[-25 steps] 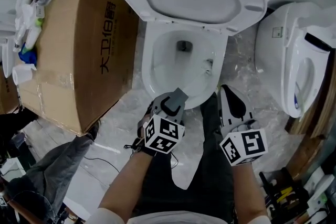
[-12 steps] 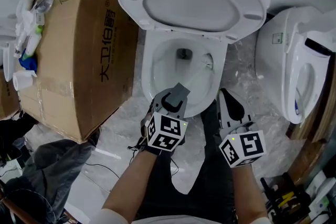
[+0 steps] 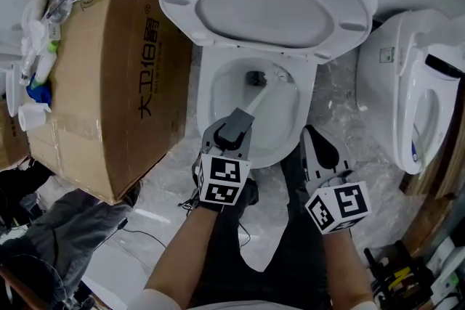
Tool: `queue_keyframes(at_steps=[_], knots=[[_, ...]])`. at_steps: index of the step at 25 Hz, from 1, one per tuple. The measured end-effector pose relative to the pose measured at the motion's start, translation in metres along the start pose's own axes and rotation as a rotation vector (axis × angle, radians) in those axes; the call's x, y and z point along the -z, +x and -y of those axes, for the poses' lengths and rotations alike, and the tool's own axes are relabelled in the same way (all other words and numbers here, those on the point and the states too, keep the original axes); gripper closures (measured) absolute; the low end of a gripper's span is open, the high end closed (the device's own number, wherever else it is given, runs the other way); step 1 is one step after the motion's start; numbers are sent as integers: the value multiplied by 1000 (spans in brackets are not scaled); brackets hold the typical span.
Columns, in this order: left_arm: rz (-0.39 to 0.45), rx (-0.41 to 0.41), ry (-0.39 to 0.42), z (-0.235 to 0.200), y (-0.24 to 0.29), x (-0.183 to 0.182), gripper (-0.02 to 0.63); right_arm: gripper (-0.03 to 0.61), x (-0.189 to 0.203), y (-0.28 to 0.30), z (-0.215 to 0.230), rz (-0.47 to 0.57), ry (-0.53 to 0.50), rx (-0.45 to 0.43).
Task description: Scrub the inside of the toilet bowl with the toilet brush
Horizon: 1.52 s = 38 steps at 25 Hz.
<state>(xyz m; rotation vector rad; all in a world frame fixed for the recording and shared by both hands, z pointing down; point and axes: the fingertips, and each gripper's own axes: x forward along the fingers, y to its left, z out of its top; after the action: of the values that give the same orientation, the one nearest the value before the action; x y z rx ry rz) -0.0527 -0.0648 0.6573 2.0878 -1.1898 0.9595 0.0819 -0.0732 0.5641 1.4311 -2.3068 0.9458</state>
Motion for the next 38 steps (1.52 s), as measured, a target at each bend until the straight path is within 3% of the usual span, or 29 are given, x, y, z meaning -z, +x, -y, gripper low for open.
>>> queue_keyframes(at_steps=[16,22,26,32,38], knots=[[-37,-179,-70,-73,-42,16,460,566,1,1,-23,-35,42,-47],[-65,-215,-21,-82,-62,27,460,566,1,-7,-30,-34,57,-48],[-108,-226,110,-80,-74,34,460,566,5,-16,-32,-34,69,-43],[-258,-194,493,-65,-83,45,461,566,6,-31,-30,-26,87,-24],[-352,-146,643,-62,-88,57,462,566,5,-38,-25,-4,101,-10]])
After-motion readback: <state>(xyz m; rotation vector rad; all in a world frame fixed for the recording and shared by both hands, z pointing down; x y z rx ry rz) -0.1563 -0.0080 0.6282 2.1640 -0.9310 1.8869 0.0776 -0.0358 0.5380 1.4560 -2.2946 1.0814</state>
